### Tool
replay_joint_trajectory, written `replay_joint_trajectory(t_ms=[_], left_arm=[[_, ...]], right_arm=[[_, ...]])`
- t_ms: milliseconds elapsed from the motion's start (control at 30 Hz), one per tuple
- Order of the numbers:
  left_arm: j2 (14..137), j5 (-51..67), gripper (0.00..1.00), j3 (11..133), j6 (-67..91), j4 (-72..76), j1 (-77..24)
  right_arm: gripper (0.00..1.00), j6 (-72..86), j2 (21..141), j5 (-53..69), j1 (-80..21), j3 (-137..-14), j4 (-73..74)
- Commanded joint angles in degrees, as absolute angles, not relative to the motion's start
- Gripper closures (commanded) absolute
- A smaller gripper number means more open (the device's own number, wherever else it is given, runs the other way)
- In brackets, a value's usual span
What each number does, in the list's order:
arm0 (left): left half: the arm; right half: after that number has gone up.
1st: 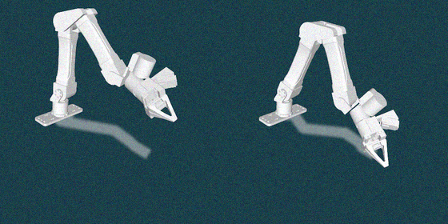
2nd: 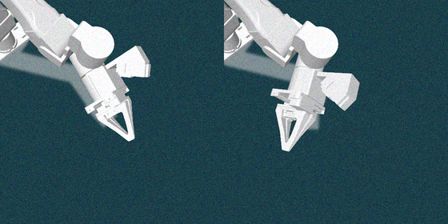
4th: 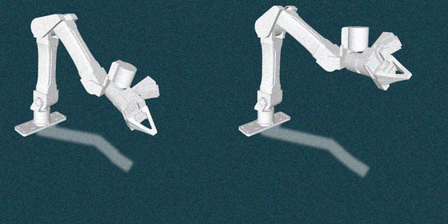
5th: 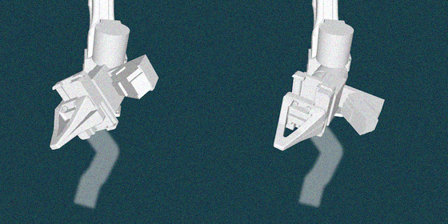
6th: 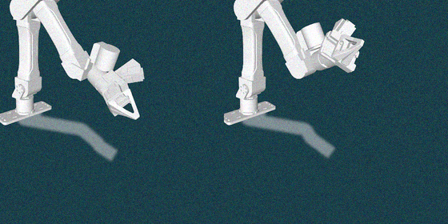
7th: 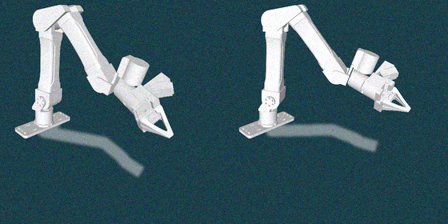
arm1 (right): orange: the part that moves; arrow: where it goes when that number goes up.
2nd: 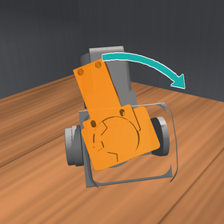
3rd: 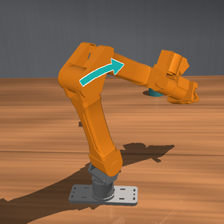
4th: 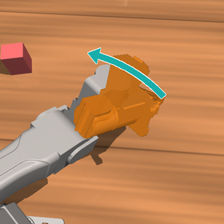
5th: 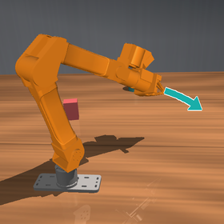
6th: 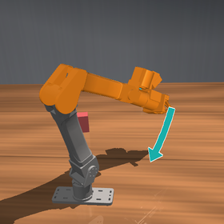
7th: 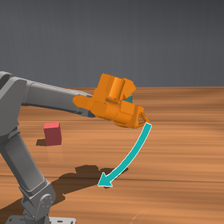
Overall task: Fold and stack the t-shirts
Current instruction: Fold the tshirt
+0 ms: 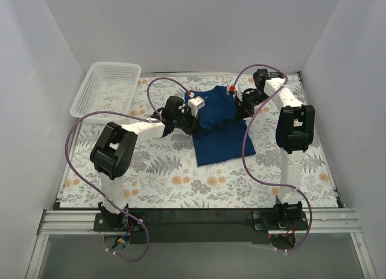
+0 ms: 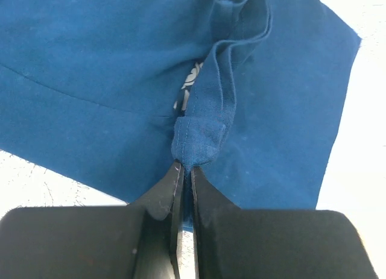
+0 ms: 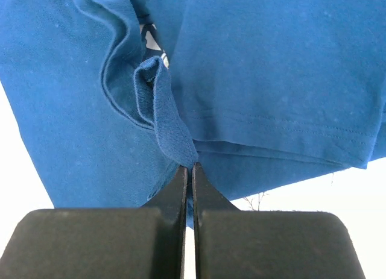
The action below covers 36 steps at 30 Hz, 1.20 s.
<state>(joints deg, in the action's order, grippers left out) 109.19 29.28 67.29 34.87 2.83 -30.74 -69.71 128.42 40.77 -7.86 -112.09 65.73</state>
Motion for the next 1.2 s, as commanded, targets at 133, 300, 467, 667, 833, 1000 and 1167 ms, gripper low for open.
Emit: replay_joint_trajectory(t_ms=[133,300,467,667,833,1000,1167], left_arm=[[109.69,29.97,1.00,70.05,34.28,1.93,-29.62],[109.42,29.80,1.00,69.61,34.19,1.85,-29.36],[109.51,29.88,1.00,69.70,34.28,1.85,-29.18],[110.21,29.71,1.00,70.13,34.28,1.58,-28.92],[111.00,29.71,1.00,71.36,34.28,1.05,-28.92],[111.88,29.62,1.00,72.51,34.28,0.70,-28.83],[113.03,29.27,1.00,73.56,34.19,0.35,-28.65]], right_arm=[[0.99,-66.18,129.64,41.04,-8.00,-115.22,63.02],[0.99,-65.57,129.99,40.96,-8.17,-115.31,62.58],[0.99,-65.13,130.52,40.87,-8.17,-115.58,62.14],[0.99,-64.43,130.87,40.34,-8.26,-115.75,61.61],[0.99,-64.07,131.04,40.17,-8.17,-115.93,61.17],[0.99,-63.19,131.31,40.08,-8.17,-116.28,60.47],[0.99,-62.49,131.75,40.08,-8.26,-116.80,59.94]])
